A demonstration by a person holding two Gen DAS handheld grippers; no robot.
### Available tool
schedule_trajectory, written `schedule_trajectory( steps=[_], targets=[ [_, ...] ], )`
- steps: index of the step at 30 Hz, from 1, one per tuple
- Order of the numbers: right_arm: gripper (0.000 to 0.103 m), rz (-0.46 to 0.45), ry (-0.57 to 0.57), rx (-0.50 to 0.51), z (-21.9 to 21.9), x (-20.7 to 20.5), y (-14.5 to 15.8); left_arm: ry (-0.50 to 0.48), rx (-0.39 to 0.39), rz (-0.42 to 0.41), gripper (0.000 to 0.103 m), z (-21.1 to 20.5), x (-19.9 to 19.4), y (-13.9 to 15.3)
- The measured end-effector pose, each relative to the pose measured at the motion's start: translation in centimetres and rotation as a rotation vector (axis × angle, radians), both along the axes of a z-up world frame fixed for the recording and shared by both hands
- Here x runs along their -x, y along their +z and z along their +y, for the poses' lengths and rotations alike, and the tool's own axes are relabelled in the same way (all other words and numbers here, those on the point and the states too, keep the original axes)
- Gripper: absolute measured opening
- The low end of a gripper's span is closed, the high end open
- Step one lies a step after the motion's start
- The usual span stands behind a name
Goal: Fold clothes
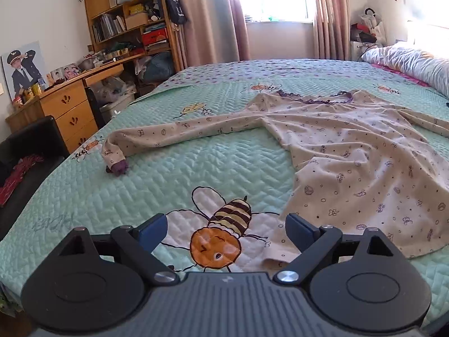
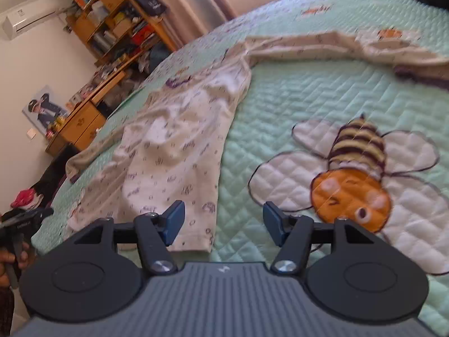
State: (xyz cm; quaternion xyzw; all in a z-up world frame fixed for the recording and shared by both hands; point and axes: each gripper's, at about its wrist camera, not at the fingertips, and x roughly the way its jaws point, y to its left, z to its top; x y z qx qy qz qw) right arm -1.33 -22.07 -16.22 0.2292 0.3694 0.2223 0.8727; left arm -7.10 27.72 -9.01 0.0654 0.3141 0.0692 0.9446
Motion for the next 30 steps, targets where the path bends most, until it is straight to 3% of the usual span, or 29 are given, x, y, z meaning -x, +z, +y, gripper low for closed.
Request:
schedule_trajectory(
  steps=[5,7,8,12,22,27,30],
  targets=[
    [0.061,-0.031,0.101,0.059,2.8,-0.4,-0.9,-0.008,0.000,0.018,0.092,-0.6,-0.4,-0.4],
    [0.035,-0.037,0.103,0.127,3.8,-0.8,-1.0,-0.011,0.001,0.025,0.092,-0.8,-0.5,-0.5],
    [0.002,-0.019,0.099,0.113,3.8,-1.2,-1.1,-0.013,0.001,0.029,0.092,-0.9,-0.6,-0.6],
    [0.002,0.045,0.059,-0.056,1.8,-1.8,-0.8,-0.031,-0.031,0.035,0.094,-1.4,-0.4,-0.2],
    [0.003,0.093,-0.129,-0.109,-3.5,-2.8,-1.8,-0.154,-0.131,0.065,0.097,-3.4,0.1,-1.3],
    [0.004,0.079,-0.118,-0.079,-3.4,-2.5,-1.5,-0.213,-0.133,0.074,0.097,-3.2,1.3,-1.6],
    [0.004,0.068,-0.107,-0.058,-3.2,-2.4,-1.4,-0.273,-0.181,0.098,0.095,-3.6,2.0,-1.9]
  ],
)
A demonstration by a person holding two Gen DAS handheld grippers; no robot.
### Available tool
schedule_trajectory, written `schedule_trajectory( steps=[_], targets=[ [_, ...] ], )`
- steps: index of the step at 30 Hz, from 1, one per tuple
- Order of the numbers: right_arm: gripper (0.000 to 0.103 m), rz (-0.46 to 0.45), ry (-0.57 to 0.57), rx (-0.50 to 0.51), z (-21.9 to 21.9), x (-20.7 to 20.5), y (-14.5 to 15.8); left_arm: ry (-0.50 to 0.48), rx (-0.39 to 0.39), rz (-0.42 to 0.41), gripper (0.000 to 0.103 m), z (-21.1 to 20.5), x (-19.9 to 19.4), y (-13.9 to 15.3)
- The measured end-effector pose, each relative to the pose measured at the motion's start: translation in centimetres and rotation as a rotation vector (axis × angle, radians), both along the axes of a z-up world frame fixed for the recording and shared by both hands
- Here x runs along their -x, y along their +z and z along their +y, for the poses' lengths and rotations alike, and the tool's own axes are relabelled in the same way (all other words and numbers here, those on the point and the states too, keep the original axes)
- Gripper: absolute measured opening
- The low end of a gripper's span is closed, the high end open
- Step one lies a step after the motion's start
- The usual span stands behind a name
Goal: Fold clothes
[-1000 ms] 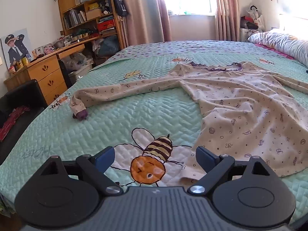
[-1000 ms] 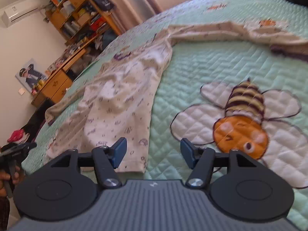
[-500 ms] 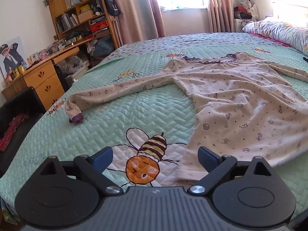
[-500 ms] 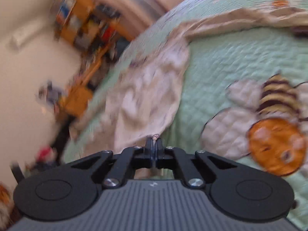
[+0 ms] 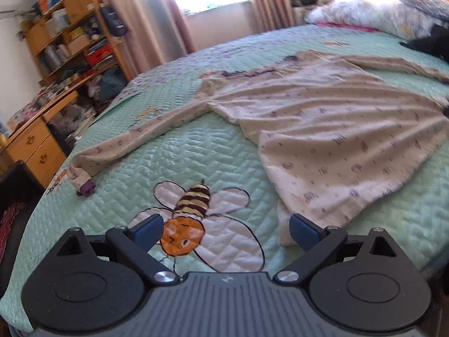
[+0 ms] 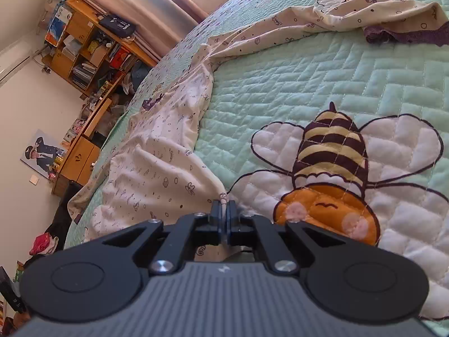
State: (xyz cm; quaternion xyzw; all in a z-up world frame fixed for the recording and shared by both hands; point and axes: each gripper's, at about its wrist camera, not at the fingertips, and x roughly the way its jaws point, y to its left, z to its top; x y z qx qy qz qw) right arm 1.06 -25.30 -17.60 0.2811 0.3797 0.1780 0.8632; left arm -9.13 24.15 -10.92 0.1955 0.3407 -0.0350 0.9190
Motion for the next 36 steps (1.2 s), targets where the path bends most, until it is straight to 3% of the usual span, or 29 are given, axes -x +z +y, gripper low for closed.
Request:
schedule_trajectory(
  steps=[4,8,11,13,16,18,19,23,27,33,36],
  targets=[
    [0.005,-0.013,0.016,0.028,0.2,0.2,0.2,-0.056,-0.115,-0.014,0.095,-1.2,0.8,-0.6],
    [0.015,-0.037,0.026,0.069,0.4,0.7,0.7,-0.122,-0.138,0.030,0.095,-2.2,0.6,-1.7],
    [0.020,-0.152,0.037,0.248,1.6,2.8,2.6,-0.171,-0.153,0.065,0.096,-3.0,0.3,-2.5],
    [0.022,-0.273,0.129,0.387,4.0,4.8,3.9,-0.204,-0.163,0.089,0.095,-3.5,0.2,-3.1],
    [0.028,-0.419,0.321,0.526,8.1,7.2,5.1,-0.213,-0.113,0.090,0.085,-3.7,-0.8,-3.0],
    [0.027,-0.419,0.441,0.503,10.3,7.5,4.9,-0.194,-0.027,0.093,0.045,-3.4,-1.9,-2.2],
    [0.028,-0.410,0.497,0.482,11.3,7.5,4.7,-0.183,0.018,0.095,0.039,-3.2,-2.5,-1.9],
    [0.027,-0.375,0.697,0.410,15.4,7.4,4.0,-0.141,0.198,0.100,0.038,-2.5,-4.7,-0.3],
    [0.027,-0.363,0.756,0.389,17.8,6.4,3.3,-0.112,0.349,0.102,0.038,-2.1,-6.6,1.2],
    [0.028,-0.275,0.798,0.323,19.2,3.7,1.9,-0.009,0.357,0.108,0.042,-1.9,-9.6,1.1],
    [0.028,-0.308,0.769,0.334,18.8,3.1,2.4,0.055,0.374,0.120,0.042,-1.2,-11.2,0.2]
  ],
)
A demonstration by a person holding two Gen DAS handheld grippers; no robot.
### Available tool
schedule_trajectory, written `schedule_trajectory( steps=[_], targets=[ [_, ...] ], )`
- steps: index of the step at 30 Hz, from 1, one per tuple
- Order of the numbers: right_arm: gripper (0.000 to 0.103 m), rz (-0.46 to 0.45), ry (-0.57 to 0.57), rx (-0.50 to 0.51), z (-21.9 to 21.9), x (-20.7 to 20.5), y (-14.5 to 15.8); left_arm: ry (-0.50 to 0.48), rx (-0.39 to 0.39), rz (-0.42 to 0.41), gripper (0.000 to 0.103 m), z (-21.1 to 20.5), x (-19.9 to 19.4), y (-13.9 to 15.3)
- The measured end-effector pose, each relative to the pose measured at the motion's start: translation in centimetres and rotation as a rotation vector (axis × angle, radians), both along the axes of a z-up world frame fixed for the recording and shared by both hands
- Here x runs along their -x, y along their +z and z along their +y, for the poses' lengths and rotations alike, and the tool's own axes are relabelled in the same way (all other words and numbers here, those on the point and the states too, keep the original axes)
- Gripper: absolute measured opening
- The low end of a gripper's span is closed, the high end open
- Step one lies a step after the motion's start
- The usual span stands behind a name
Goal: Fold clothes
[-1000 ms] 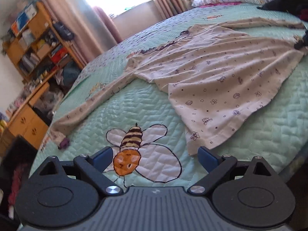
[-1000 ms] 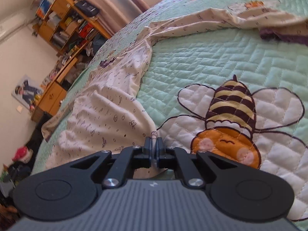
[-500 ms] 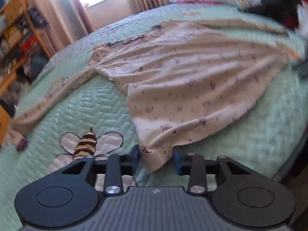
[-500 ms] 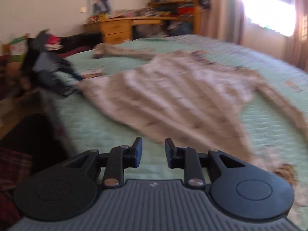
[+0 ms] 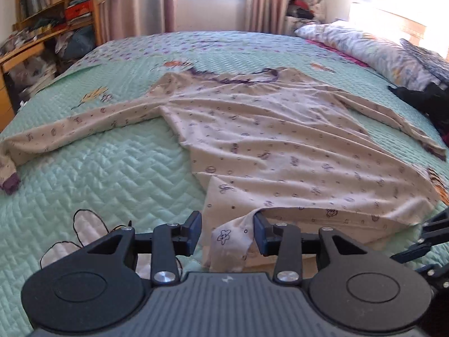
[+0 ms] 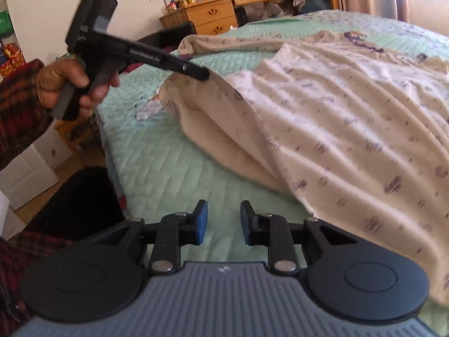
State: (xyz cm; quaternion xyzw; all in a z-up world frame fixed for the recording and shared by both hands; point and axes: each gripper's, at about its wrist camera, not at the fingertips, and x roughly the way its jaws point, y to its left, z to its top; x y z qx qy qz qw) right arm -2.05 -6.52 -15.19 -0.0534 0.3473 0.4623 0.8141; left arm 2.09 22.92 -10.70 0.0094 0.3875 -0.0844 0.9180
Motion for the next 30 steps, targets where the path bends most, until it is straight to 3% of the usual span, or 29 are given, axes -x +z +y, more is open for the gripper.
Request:
schedule_trajectory(
  steps=[3,7,10,12,17,21,25,30],
  targets=[
    [0.036,-0.088,-0.107,0.043,-0.8,-1.9,-0.1,0.046,0.001,-0.003,0.044,0.6,-0.5,-0.3],
    [0.037,-0.203,-0.195,0.144,-1.8,-2.7,-0.2,0.092,-0.016,-0.031,0.045,1.1,0.1,-0.1],
    [0.037,-0.269,-0.163,0.173,-2.4,-0.8,0.4,0.127,-0.029,-0.052,0.054,1.5,0.5,0.2],
    [0.038,-0.327,-0.105,0.185,-2.8,1.2,0.7,0.156,-0.024,-0.067,0.068,2.3,1.2,0.6],
    [0.039,-0.484,0.013,0.338,-1.3,2.8,-0.2,0.226,-0.005,-0.108,0.069,4.5,4.4,2.7],
    [0.039,-0.573,0.009,0.435,-1.3,3.2,-1.1,0.070,-0.043,-0.094,0.069,2.2,7.1,3.3],
    [0.039,-0.657,-0.028,0.513,-2.2,3.8,-1.8,-0.034,-0.148,-0.023,0.074,-1.0,8.7,1.4],
    [0.039,-0.761,-0.075,0.610,-3.4,4.6,-2.7,-0.014,-0.077,0.096,0.074,-1.5,8.4,-1.7]
  ],
)
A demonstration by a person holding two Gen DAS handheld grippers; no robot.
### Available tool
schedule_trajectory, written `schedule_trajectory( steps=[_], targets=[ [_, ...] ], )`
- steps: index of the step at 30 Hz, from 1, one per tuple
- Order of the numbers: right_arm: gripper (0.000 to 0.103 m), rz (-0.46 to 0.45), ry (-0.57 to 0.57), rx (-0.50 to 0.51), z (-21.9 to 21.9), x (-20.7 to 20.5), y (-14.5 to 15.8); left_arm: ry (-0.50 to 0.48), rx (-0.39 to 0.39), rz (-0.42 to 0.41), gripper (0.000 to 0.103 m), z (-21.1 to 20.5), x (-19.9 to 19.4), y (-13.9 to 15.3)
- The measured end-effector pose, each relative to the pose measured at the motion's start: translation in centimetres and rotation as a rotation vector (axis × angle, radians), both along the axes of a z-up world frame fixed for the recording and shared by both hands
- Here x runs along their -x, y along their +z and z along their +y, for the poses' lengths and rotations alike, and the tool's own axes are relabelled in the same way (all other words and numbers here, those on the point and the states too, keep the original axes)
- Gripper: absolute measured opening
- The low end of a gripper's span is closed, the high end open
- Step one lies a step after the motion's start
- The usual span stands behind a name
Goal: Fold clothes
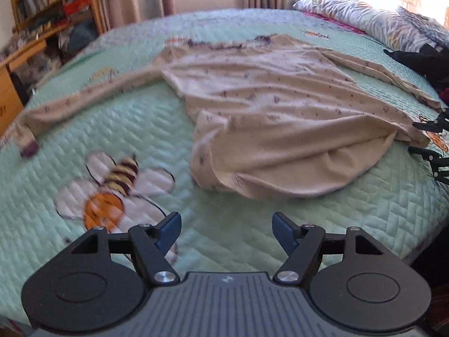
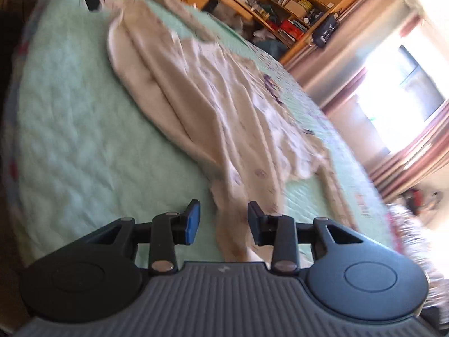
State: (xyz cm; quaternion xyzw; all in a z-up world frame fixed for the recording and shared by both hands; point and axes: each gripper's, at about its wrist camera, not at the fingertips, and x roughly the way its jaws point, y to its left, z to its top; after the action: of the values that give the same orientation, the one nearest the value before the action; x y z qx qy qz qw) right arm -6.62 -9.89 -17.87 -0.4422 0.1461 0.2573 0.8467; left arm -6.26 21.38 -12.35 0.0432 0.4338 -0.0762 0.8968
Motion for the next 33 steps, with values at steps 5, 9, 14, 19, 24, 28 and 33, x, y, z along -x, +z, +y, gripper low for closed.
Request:
schedule_trajectory(
  steps=[5,9,14,19,24,28,33],
  targets=[
    [0.042,-0.116,-0.047,0.083,-1.2,0.8,-0.9,0.030,0.050,0.029,0.081,-0.3,-0.9,-1.3],
    [0.044,-0.248,0.067,0.156,-0.4,2.7,-2.5,0.020,0.062,0.028,0.082,-0.7,-1.2,-1.4],
    [0.017,-0.083,0.143,0.197,0.3,1.4,-1.9,0.005,0.076,0.026,0.082,-0.8,-1.4,-1.1],
    [0.015,0.028,0.124,0.248,0.3,-0.6,-0.8,-0.003,0.084,0.027,0.082,-0.8,-1.5,-1.0],
    [0.018,-0.049,0.116,0.298,-0.3,-0.2,-1.3,-0.014,0.080,0.033,0.082,-0.9,-1.7,-1.1],
    [0.021,-0.079,0.111,0.276,-0.8,0.0,-1.6,-0.019,0.080,0.037,0.084,-0.8,-1.8,-1.1],
    [0.033,-0.109,0.116,0.272,-0.9,-0.2,-1.5,-0.018,0.094,0.040,0.084,-0.8,-2.0,-1.2]
  ],
)
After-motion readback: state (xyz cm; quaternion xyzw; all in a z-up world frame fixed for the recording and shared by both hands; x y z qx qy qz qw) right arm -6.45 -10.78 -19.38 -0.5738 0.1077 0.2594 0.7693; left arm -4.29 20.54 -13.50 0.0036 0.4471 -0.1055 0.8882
